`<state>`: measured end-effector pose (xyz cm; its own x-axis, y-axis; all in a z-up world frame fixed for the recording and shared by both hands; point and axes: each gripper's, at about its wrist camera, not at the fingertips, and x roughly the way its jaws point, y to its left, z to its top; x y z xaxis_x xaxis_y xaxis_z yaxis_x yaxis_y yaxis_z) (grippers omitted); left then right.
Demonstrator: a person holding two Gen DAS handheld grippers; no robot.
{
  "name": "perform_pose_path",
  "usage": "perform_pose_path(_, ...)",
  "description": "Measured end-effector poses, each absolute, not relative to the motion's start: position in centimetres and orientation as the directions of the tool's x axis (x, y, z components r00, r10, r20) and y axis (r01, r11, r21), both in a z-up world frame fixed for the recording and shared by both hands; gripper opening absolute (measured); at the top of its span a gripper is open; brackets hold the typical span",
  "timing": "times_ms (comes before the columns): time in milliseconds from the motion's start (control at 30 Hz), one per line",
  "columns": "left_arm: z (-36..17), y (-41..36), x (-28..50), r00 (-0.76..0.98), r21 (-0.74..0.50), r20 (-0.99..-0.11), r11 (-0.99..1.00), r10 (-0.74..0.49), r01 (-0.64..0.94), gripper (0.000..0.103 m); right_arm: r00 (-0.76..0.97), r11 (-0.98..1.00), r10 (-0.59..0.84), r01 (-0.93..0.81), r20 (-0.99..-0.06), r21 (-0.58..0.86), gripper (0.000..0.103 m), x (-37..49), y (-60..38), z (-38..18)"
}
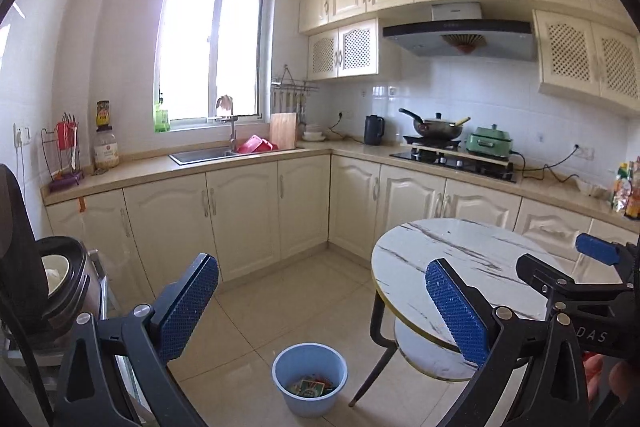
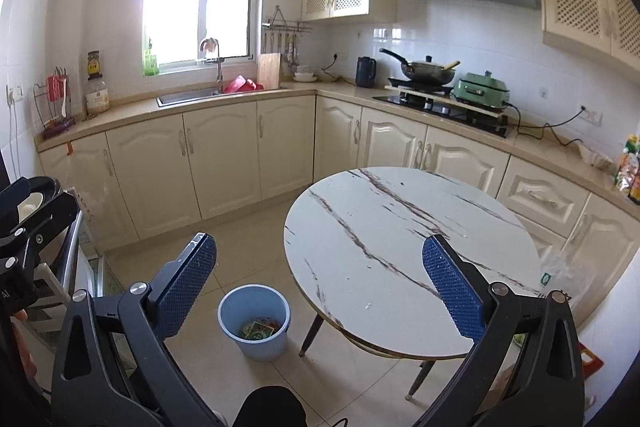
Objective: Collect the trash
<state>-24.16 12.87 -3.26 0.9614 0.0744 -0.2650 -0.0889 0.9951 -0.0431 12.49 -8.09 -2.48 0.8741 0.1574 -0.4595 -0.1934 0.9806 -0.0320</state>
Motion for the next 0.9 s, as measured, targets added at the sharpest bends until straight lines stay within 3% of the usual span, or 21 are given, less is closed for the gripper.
perform_pose_path(400, -4.1, 12.1, -31.6, 0.99, -0.024, -0.088, 0.993, 0.114, -0.116, 0.102, 0.937, 0.984, 0.175, -0.176, -0.302, 0.023, 0.103, 8.3, -10.4, 0.9)
perform_pose_path(900, -6.1, 12.0, -36.6, 0.993, -0.01, 0.006, 0.993, 0.116, -0.115, 0.102, 0.977, 0.981, 0.195, -0.192, -0.091, 0.035, 0.103, 2.8, -10.6, 4.7)
